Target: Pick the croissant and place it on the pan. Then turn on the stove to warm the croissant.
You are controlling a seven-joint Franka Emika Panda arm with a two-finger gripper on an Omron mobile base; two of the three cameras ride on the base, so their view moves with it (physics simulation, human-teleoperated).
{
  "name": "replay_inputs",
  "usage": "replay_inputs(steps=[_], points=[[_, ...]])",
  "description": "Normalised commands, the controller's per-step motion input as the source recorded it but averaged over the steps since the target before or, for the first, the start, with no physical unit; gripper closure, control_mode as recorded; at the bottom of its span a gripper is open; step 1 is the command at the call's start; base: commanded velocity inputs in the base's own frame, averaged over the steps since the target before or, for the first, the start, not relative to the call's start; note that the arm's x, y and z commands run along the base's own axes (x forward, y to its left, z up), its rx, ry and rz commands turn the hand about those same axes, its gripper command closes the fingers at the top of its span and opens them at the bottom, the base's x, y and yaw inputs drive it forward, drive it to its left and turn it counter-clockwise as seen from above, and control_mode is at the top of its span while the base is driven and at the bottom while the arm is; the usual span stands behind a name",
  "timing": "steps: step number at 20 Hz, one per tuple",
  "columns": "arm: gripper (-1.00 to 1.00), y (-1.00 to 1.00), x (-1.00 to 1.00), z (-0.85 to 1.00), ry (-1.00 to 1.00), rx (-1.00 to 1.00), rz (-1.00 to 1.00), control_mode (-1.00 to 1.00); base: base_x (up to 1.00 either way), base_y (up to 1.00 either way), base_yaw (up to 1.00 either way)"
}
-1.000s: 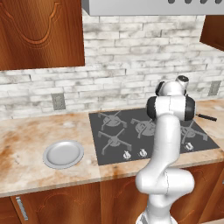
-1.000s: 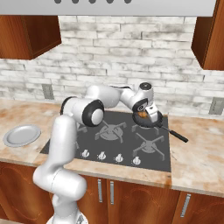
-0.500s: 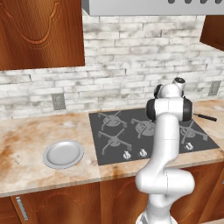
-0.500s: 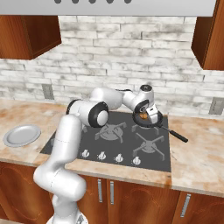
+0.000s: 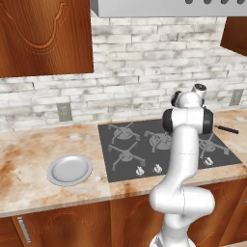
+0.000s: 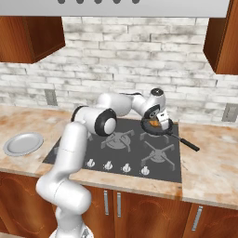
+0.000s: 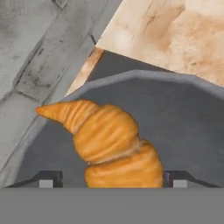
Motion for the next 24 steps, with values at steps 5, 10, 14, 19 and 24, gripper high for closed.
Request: replay_inputs(steps=[5,10,14,19,24], points=[[-1.0,0.05,-0.32,0.24,-0.29,0.0,0.0,-1.0,0.0,0.0,0.0],[-1.0,0.33,-0.28,0.71,-0.11,-0.01,0.0,-1.0,0.0,0.0,0.0],[-1.0,0.31,-0.39,0.72,0.0,-0.02,0.0,-1.0,0.0,0.0,0.0],[-1.0,0.32,-0.39,0.77,0.09,-0.03,0.0,-1.0,0.0,0.0,0.0],[-1.0,0.31,-0.63,0.42,0.13,0.0,0.0,-1.0,0.0,0.0,0.0]])
